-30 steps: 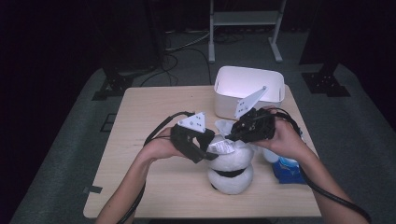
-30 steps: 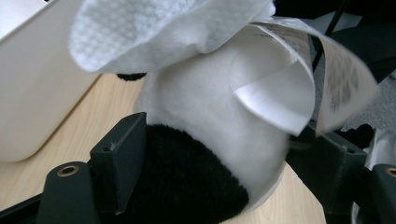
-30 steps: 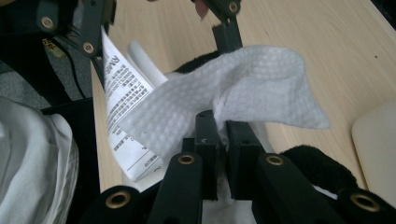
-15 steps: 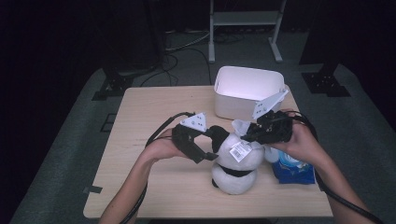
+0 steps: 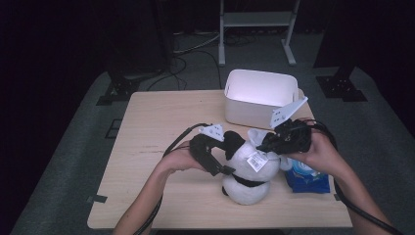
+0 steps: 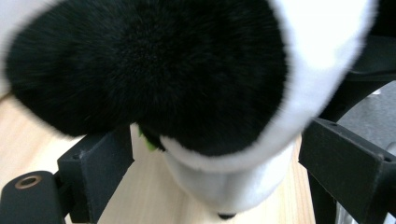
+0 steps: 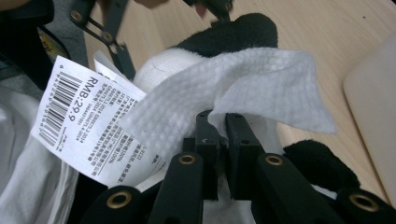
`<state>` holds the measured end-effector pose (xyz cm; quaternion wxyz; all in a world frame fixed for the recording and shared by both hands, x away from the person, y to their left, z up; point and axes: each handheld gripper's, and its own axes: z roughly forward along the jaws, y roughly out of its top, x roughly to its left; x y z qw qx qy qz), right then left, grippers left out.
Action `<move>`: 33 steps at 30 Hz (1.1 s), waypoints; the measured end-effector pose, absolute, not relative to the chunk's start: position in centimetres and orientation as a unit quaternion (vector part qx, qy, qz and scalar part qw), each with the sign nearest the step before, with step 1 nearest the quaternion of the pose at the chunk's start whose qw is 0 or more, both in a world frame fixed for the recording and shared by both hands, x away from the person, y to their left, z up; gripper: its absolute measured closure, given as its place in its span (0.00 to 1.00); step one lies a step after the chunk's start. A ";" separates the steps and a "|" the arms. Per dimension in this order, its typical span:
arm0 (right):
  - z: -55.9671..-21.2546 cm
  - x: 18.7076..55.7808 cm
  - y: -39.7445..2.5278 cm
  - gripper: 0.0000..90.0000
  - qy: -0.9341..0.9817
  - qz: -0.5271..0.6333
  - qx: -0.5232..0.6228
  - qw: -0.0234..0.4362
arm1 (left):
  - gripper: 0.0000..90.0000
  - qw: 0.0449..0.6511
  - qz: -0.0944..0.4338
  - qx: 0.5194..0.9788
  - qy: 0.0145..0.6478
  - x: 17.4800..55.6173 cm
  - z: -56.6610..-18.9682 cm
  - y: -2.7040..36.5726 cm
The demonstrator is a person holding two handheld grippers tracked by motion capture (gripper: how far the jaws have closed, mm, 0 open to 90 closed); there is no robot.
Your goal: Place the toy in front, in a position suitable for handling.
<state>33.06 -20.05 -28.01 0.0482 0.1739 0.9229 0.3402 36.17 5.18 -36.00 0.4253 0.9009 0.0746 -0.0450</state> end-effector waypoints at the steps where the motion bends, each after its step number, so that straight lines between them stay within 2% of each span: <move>1: -28.0 33.0 -20.0 0.93 0.924 0.340 0.171 0.046 | 0.07 0.430 -0.055 0.898 0.074 36.3 -36.4 5.0; 3: -28.0 32.9 -19.8 0.93 0.925 0.338 0.168 0.048 | 0.07 0.447 -0.076 0.889 0.069 36.5 -37.0 4.7; 4: -27.9 32.8 -19.8 0.93 0.925 0.337 0.168 0.048 | 0.12 0.461 -0.090 0.881 0.061 36.7 -37.2 4.8; 5: -27.9 32.8 -19.8 0.93 0.925 0.337 0.167 0.050 | 0.20 0.472 -0.092 0.875 0.054 36.7 -37.3 5.0; 8: -27.9 32.8 -19.9 0.93 0.924 0.341 0.167 0.050 | 0.33 0.479 -0.093 0.871 0.050 36.7 -37.0 5.2; 17: -27.7 32.7 -19.0 0.93 0.914 0.374 0.151 0.051 | 0.37 0.435 -0.044 0.898 0.038 35.9 -33.7 7.5; 23: -28.7 33.2 -17.5 0.93 0.918 0.366 0.147 0.044 | 0.38 0.417 -0.017 0.908 0.047 35.5 -31.7 9.9; 27: -30.4 33.6 -16.3 0.93 0.931 0.333 0.146 0.036 | 0.38 0.383 -0.010 0.922 0.050 35.4 -32.4 9.8; 33: -30.8 33.8 -16.4 0.93 0.923 0.352 0.152 0.024 | 0.37 0.392 -0.027 0.919 0.046 35.7 -33.9 8.6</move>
